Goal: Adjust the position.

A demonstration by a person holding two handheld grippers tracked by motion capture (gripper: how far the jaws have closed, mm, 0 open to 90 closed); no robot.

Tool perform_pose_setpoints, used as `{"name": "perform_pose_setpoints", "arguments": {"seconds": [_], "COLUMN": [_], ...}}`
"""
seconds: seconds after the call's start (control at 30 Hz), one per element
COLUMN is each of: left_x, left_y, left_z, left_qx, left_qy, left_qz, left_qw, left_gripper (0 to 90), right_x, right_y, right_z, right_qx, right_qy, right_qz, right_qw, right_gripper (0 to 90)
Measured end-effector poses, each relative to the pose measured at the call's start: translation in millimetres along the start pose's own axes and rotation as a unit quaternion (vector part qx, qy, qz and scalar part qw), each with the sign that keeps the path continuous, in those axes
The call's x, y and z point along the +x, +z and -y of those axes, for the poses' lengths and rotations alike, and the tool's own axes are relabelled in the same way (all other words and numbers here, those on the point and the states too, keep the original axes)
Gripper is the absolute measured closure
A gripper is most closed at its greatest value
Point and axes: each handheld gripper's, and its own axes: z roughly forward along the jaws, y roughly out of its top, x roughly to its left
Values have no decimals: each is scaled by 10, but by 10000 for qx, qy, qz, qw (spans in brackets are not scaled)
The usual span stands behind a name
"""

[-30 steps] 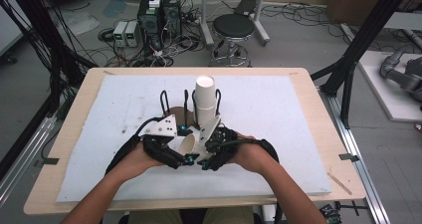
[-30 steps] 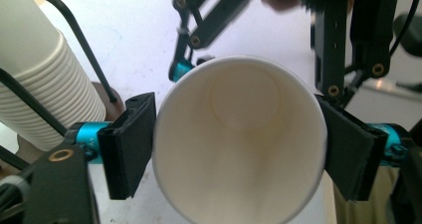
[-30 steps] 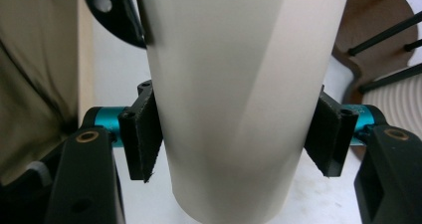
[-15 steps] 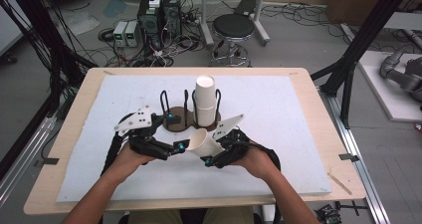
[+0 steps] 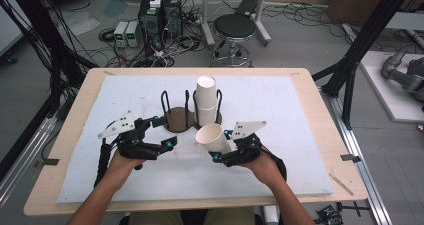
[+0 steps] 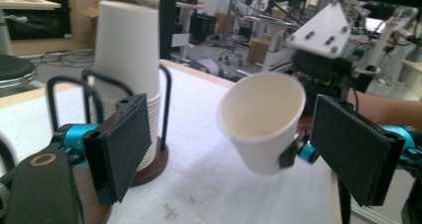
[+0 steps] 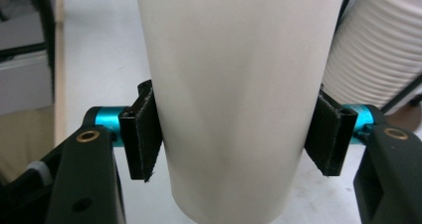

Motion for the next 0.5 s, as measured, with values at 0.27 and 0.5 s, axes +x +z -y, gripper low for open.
{"name": "perform_pose_setpoints", "arguments": {"seconds": [0.27,0.5], "left_x": [70,106], "left_y": [-121,-189], "left_z": [125,184], "left_qx": [30,54], "left_qy": [12,68], "left_qz": [-277,-411], "left_qw": [9996,9991], "left_gripper": [167,167], "right_x": [-47,-114], "right_y": [-180,-346], "right_z": [178,332], "right_qx": [-658,-1087], "right_qy": [-46,62], "right_qz": [394,690], "right_qw": [9970,9917], "right_gripper": [335,335]}}
